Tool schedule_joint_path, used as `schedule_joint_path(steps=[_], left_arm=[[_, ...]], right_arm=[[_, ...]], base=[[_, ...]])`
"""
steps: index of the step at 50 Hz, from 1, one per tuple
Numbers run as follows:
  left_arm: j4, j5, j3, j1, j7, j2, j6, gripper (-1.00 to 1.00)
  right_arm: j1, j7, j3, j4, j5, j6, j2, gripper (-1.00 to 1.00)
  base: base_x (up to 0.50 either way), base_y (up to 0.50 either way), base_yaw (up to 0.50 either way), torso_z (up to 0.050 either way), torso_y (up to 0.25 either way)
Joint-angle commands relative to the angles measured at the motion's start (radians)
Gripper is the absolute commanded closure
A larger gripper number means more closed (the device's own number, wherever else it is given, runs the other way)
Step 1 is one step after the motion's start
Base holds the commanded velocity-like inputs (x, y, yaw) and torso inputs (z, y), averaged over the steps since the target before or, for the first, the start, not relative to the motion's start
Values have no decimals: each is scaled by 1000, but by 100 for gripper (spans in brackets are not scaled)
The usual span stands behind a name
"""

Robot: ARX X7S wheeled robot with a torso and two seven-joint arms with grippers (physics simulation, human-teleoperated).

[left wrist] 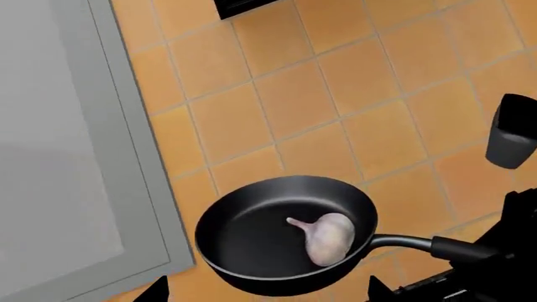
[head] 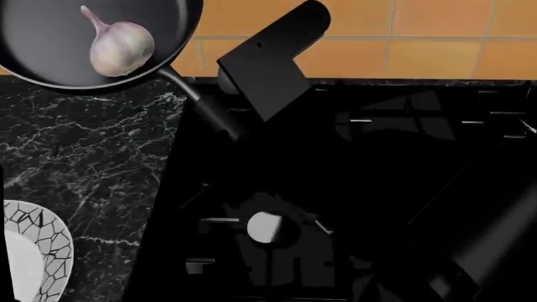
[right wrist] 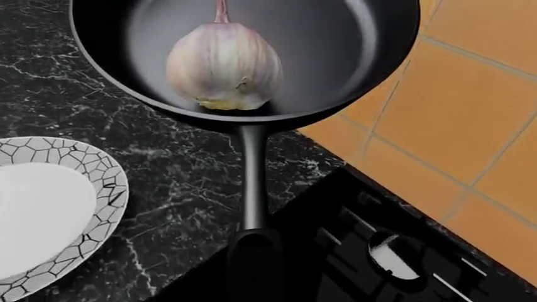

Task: Pick up the pan and dump the vegetables in it onto the plate. Then return the pan to the stove.

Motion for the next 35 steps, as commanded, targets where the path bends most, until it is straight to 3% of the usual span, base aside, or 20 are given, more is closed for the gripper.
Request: schedule_joint_path(steps=[1,17,35], left_arm=[[-1,10,46,-34,-16,12,24,-100],[3,12,84,-72,-30,27,41,-100],[3,4,83,-83,-34,39,40,-100]], right_arm=[[22,18,34,-15,-44,-17,-3,100],[17,33,46,-29,-30,-20,3,100],[-7,57,80,-25,-18,-38,14,100]], base=[[0,500,0,0,0],[-3,500,0,1,2],[-145,500,0,1,2]])
